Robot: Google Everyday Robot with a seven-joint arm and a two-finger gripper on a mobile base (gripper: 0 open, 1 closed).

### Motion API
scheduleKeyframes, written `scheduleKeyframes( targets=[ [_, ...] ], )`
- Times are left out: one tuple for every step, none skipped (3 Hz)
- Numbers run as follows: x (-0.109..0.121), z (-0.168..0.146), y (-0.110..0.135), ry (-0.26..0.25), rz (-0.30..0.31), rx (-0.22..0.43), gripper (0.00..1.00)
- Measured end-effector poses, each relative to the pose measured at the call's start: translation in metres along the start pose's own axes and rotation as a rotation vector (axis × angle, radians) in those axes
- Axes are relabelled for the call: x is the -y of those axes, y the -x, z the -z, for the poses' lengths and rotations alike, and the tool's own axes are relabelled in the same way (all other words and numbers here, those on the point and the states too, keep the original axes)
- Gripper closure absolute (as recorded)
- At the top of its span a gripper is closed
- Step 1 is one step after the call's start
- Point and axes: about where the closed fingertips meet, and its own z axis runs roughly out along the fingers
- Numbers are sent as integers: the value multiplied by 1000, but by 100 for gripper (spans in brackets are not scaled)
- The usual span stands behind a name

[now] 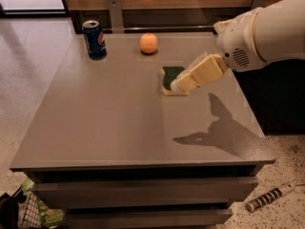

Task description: Knock pepsi can over

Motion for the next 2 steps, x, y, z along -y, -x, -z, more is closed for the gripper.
scheduleKeyframes(
  targets=[
    [25,-18,34,-49,-46,192,0],
    [49,-32,66,-85,-57,329,0]
  ],
)
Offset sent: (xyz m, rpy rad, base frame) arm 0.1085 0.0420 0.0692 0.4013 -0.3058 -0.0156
